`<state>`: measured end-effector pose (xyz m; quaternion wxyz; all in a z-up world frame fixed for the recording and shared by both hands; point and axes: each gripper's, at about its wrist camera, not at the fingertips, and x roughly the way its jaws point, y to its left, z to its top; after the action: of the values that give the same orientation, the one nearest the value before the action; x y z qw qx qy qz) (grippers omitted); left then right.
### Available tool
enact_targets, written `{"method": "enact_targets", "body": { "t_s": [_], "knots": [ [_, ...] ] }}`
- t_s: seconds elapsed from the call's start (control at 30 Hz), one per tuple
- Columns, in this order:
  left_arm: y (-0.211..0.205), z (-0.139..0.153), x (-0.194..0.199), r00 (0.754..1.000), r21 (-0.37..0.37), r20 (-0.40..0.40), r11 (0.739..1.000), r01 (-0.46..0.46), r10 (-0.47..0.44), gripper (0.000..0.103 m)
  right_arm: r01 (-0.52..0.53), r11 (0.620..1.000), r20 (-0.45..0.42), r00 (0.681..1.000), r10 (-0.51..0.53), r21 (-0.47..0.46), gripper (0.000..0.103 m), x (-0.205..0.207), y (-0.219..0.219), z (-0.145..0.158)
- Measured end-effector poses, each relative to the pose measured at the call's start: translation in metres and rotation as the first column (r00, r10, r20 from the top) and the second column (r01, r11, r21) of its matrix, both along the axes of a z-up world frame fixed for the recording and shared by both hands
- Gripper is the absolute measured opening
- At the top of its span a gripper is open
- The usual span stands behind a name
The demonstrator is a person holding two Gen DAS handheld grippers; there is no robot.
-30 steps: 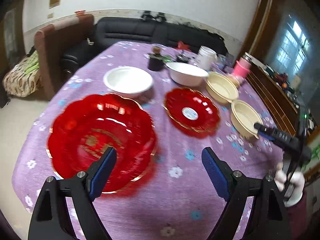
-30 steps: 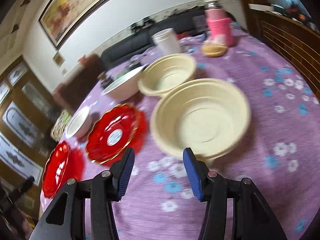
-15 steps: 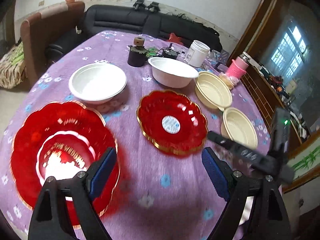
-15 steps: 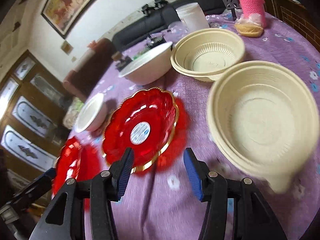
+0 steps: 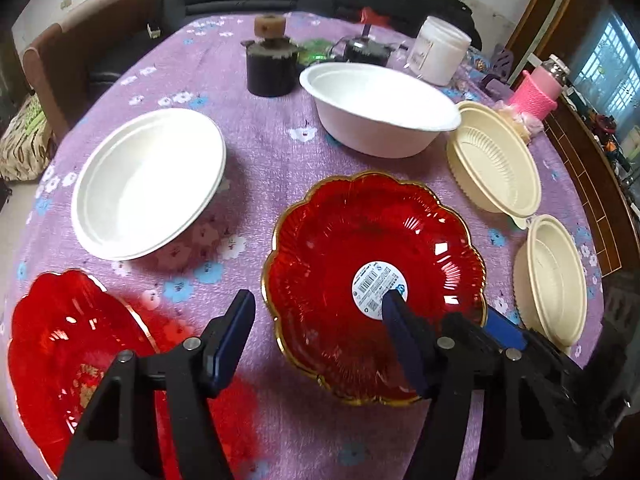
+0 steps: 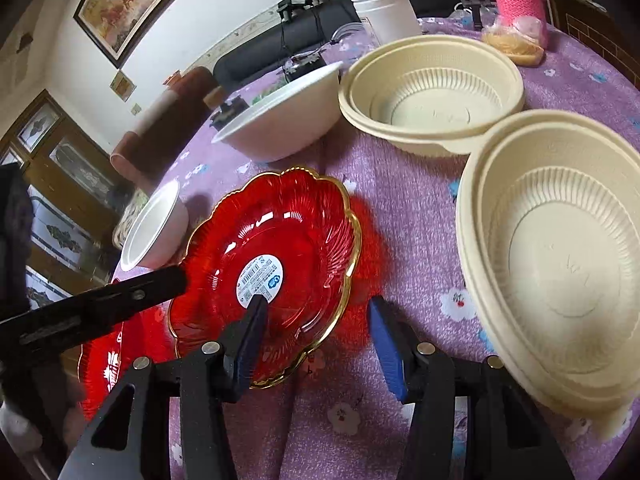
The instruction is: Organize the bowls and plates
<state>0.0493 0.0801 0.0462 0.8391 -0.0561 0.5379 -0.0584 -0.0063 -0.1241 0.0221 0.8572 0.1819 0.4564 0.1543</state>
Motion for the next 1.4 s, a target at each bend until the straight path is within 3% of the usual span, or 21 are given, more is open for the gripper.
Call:
{"method": "enact_targets", "body": {
  "t_s": [0.1,0.17,0.27,0.37,0.47,0.53,0.63,0.8,1.07,1.17,1.2,1.23,1.4],
  "knots": [
    [0.008,0.008,0.002,1.0,-0.038,-0.001,0.999,-0.005,0.005,0.058,-0.011,1.0,0.002,1.0,0.011,0.012,0.056,-0.004,-0.003,0.0],
    [0.024,0.025,-0.001,0.999,-0.05,0.044,0.998,-0.022,0.024,0.058,-0.018,1.0,0.001,1.0,0.018,0.003,0.056,-0.007,-0.004,-0.001],
    [0.064,0.047,0.002,0.989,-0.052,0.097,0.993,-0.103,0.108,0.06,0.002,0.999,0.003,1.0,-0.002,-0.039,0.056,-0.019,-0.002,0.009],
    [0.111,0.055,0.008,0.979,-0.079,0.093,0.981,-0.177,0.184,0.064,0.036,0.998,0.026,0.999,-0.034,-0.056,0.056,-0.04,0.001,0.032],
    [0.148,0.053,0.019,0.966,-0.077,0.073,0.967,-0.243,0.249,0.064,-0.051,0.999,0.08,0.995,0.051,-0.007,0.056,-0.043,0.02,0.067],
    [0.172,0.046,0.024,0.955,-0.122,0.044,0.951,-0.285,0.292,0.064,-0.129,0.991,0.136,0.983,0.126,0.017,0.056,-0.031,0.041,0.089],
    [0.192,0.034,0.033,0.951,-0.196,-0.006,0.932,-0.305,0.31,0.064,-0.185,0.983,0.187,0.965,0.185,-0.017,0.056,-0.002,0.074,0.104],
    [0.201,0.021,0.053,0.959,-0.191,-0.026,0.94,-0.282,0.283,0.064,-0.226,0.973,0.077,0.97,0.229,-0.053,0.056,0.076,0.135,0.087],
    [0.196,-0.009,0.093,0.974,-0.148,-0.11,0.966,-0.211,0.196,0.063,-0.249,0.966,-0.095,0.966,0.242,-0.069,0.053,0.128,0.18,0.044],
    [0.187,-0.02,0.101,0.98,-0.159,-0.136,0.973,-0.169,0.148,0.043,-0.253,0.964,-0.121,0.962,0.243,-0.078,0.044,0.132,0.186,0.032],
    [0.184,-0.022,0.102,0.98,-0.165,-0.147,0.974,-0.157,0.133,0.029,-0.253,0.965,-0.127,0.962,0.243,-0.072,0.039,0.133,0.186,0.03],
    [0.182,-0.022,0.102,0.98,-0.155,-0.147,0.976,-0.154,0.131,0.029,-0.253,0.966,-0.137,0.96,0.243,-0.059,0.028,0.133,0.185,0.027],
    [0.178,0.002,0.089,0.987,-0.168,-0.087,0.975,-0.149,0.136,0.021,-0.21,0.977,-0.124,0.971,0.204,-0.032,0.017,0.128,0.171,0.033]
  ]
}}
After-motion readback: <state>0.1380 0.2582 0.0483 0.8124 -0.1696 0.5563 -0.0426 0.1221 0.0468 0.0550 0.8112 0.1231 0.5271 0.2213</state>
